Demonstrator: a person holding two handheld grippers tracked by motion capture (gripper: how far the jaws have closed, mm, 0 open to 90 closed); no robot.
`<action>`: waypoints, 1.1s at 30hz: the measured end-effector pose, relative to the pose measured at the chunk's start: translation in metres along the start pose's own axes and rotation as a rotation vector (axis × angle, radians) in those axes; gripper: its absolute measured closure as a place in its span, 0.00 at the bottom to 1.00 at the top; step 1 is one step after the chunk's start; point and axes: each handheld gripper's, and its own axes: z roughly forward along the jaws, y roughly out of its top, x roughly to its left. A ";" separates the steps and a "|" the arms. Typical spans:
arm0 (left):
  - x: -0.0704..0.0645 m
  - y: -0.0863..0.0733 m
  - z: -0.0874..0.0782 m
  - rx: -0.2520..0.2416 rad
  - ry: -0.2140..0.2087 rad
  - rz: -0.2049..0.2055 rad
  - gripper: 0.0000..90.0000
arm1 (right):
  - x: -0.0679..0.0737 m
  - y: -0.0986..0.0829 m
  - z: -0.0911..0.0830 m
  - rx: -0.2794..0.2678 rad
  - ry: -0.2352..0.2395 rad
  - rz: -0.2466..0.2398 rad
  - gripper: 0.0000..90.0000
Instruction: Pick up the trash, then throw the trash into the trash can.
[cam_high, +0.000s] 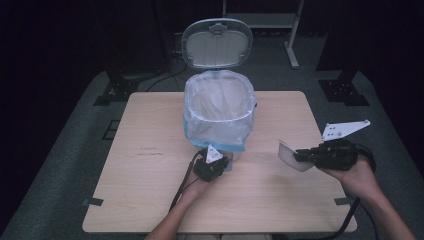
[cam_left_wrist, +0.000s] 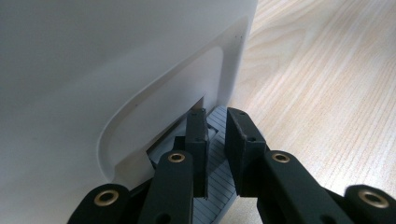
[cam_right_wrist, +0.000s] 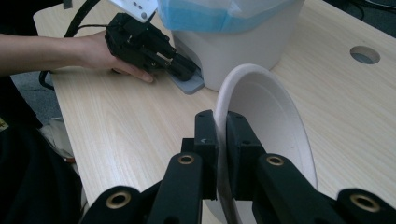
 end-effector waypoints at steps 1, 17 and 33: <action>0.000 0.000 0.000 0.000 0.000 0.001 0.88 | 0.000 0.001 -0.001 0.000 0.000 0.002 0.93; 0.000 0.000 0.000 0.002 -0.001 0.000 0.88 | 0.000 0.025 -0.010 -0.014 -0.003 -0.007 0.93; 0.000 0.000 -0.001 0.005 -0.002 0.000 0.88 | 0.007 0.051 -0.018 -0.015 -0.011 -0.047 0.93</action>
